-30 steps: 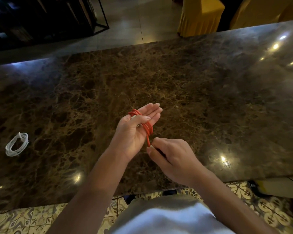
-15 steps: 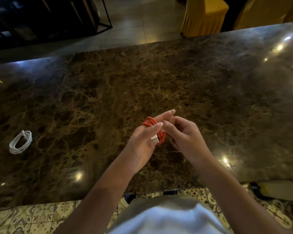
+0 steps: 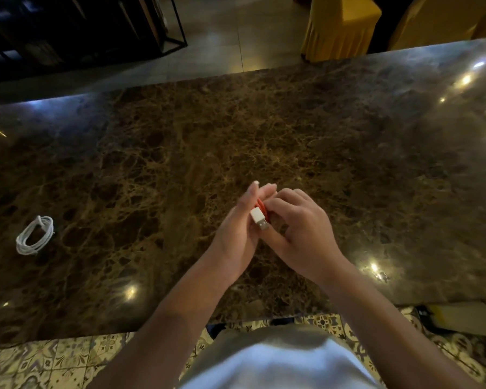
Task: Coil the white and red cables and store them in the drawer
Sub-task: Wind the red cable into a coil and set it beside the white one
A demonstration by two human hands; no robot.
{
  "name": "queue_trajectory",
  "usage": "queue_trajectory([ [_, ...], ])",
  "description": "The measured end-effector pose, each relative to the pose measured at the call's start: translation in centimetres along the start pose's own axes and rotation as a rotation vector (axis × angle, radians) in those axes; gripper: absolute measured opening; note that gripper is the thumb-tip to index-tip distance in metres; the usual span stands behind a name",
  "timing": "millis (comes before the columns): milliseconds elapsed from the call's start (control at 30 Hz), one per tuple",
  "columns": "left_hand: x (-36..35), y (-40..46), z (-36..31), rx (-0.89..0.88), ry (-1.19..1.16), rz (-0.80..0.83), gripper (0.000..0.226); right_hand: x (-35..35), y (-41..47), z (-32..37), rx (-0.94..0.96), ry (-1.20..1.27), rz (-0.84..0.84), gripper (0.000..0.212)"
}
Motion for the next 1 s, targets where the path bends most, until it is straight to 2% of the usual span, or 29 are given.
queue_trajectory([
  [67, -0.1, 0.0, 0.0, 0.025, -0.019, 0.028, 0.07, 0.2, 0.0, -0.3, 0.037, 0.049, -0.013, 0.022],
  [167, 0.2, 0.4, 0.2, 0.045, -0.048, 0.047, 0.052, 0.5, -0.2, -1.5, -0.03, 0.259, 0.05, 0.019],
  [367, 0.0, 0.5, -0.2, -0.175, 0.136, 0.127, 0.047, 0.7, 0.1, -2.2, -0.357, 0.899, 0.309, 0.012],
  [467, -0.2, 0.2, -0.4, -0.26, 0.291, 0.169, 0.043, 0.6, -0.1, -2.2, -0.432, 1.102, 0.353, 0.012],
  [533, -0.2, 0.3, -0.8, -0.296, 0.277, 0.09, 0.044, -0.1, -0.5, -2.4, -0.515, 1.297, 0.306, 0.023],
  [600, 0.1, 0.5, -1.0, -0.272, 0.102, 0.004, 0.041, -1.0, -0.8, -2.2, -0.584, 1.554, 0.261, 0.039],
  [667, 0.6, 0.5, -0.8, -0.212, -0.031, -0.038, 0.038, -1.6, -1.0, -2.1, -0.575, 1.705, 0.22, 0.055],
  [767, 1.4, 0.2, -0.2, -0.178, -0.063, -0.006, 0.035, -1.8, -1.3, -2.1, -0.568, 1.601, 0.201, 0.053],
  [833, 1.6, 0.2, -0.1, -0.181, -0.091, 0.01, 0.034, -1.6, -1.4, -2.3, -0.548, 1.417, 0.171, 0.044],
  [933, 1.6, 0.3, 0.0, -0.2, -0.111, 0.003, 0.038, -1.0, -1.1, -2.7, -0.492, 1.064, 0.089, 0.042],
  [1000, 1.7, 0.5, 0.0, -0.202, -0.109, -0.024, 0.04, -0.9, -1.0, -2.8, -0.5, 0.979, 0.051, 0.041],
])
Point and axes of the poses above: each hand's wrist, its own y-axis towards the middle knuckle, its own x-axis out of the back of the hand, z = x × y, the point moved 4 cm from there along y, towards the middle knuckle, and after that the axes turned 13 degrees about y, right-handed, at the moved point
